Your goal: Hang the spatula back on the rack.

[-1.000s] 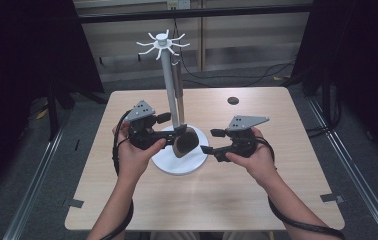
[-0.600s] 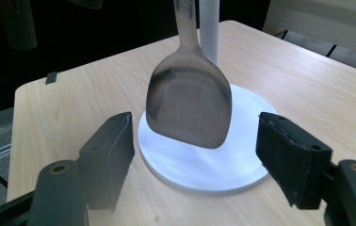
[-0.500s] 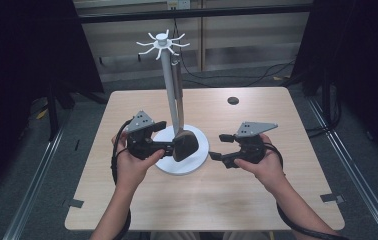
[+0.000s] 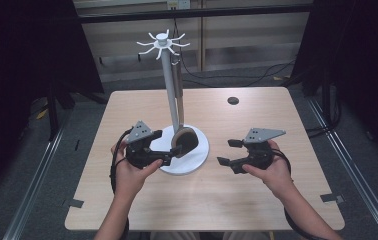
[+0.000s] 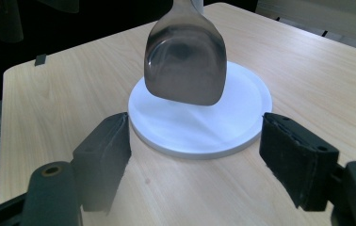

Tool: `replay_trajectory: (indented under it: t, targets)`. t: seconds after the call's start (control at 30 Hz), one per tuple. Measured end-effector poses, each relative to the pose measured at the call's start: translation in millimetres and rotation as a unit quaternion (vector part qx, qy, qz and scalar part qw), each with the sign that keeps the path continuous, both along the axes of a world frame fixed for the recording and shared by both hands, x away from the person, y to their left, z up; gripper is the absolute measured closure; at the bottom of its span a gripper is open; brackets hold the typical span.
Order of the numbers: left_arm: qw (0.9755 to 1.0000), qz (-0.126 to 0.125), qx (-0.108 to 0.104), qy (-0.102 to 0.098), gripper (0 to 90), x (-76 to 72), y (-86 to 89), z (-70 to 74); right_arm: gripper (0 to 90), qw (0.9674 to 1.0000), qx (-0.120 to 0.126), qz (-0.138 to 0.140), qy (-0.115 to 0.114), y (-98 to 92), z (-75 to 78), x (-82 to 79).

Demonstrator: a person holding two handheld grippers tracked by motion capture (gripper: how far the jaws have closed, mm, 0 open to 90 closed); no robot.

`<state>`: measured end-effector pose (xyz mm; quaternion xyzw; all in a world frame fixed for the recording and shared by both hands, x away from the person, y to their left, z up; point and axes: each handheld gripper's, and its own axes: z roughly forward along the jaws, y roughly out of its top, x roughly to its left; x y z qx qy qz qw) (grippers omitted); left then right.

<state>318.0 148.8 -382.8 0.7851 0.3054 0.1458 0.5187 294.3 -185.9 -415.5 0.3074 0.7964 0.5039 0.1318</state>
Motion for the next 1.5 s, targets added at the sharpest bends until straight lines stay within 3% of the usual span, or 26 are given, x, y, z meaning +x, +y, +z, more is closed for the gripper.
replay_trajectory:
  t: [0.7, 1.0, 1.5]
  targets:
    - [0.9997, 0.009, 0.009, 0.023, 10.9, -7.1, 11.5, -36.8, 21.2, 0.9996, -0.024, -0.013, 0.006, -21.9, -21.3, -18.6]
    - [0.9992, 0.014, 0.010, 0.037, 10.0, -9.6, 13.8, -56.6, 19.6, 0.9994, -0.023, -0.021, 0.017, -32.7, -36.0, -24.8]
    - [0.9984, 0.018, 0.033, 0.043, 7.9, -12.7, 24.6, -73.6, 16.8, 0.9986, -0.030, -0.034, 0.028, -46.9, -52.6, -30.9]
